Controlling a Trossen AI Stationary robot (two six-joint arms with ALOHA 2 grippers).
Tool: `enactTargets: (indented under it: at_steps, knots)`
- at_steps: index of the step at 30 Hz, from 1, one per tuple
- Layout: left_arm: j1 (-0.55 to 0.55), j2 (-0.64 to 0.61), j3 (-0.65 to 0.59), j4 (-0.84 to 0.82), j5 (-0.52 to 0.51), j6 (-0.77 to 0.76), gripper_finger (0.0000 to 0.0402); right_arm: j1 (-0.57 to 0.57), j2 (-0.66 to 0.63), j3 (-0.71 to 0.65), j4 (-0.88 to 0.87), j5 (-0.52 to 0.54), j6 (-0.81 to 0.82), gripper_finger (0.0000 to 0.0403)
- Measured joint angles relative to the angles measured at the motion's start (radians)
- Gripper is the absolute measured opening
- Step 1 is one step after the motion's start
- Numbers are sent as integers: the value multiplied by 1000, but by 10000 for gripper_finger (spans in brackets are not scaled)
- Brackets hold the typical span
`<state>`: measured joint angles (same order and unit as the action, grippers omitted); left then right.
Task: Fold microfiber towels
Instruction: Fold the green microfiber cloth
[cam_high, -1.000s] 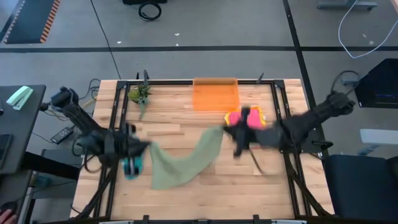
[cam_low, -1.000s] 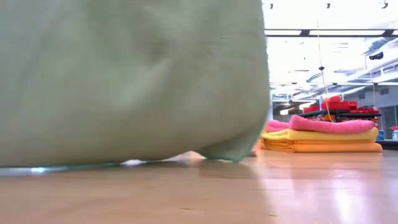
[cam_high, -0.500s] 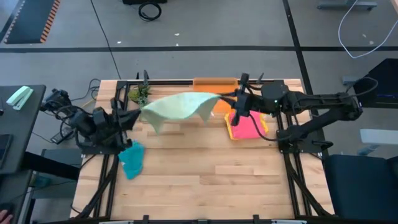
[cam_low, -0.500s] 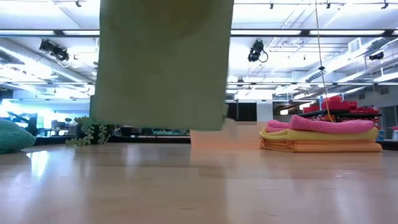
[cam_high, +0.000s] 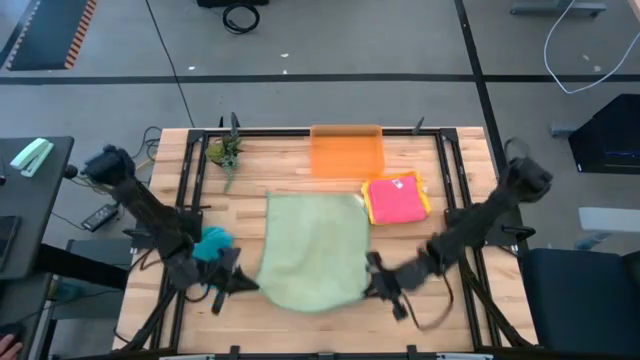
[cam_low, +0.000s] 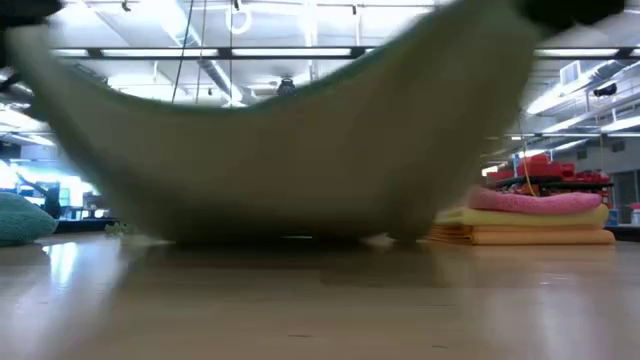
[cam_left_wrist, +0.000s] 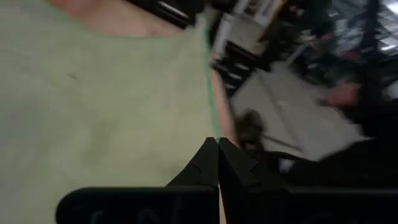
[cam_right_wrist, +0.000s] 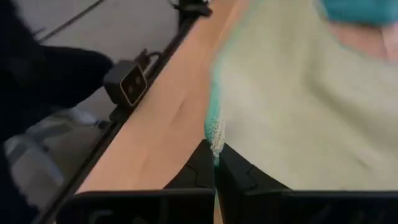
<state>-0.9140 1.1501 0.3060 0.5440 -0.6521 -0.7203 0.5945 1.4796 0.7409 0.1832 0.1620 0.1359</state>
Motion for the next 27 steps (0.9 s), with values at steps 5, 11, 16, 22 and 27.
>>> enactTargets:
  at_steps: [5,11,16,22,27]
  knots:
    - [-100,237,29,233,-5,-54,3,184,179,-18,77,289,297,3]
    - [-123,370,170,264,-9,-18,7,279,251,68,45,380,545,3]
    - [-137,326,263,210,-10,192,4,262,202,178,-132,425,509,3]
    - [-198,183,312,1,-197,293,3,199,179,272,-184,389,397,3]
    - [-217,116,317,-138,-392,239,5,109,185,310,-276,435,439,3]
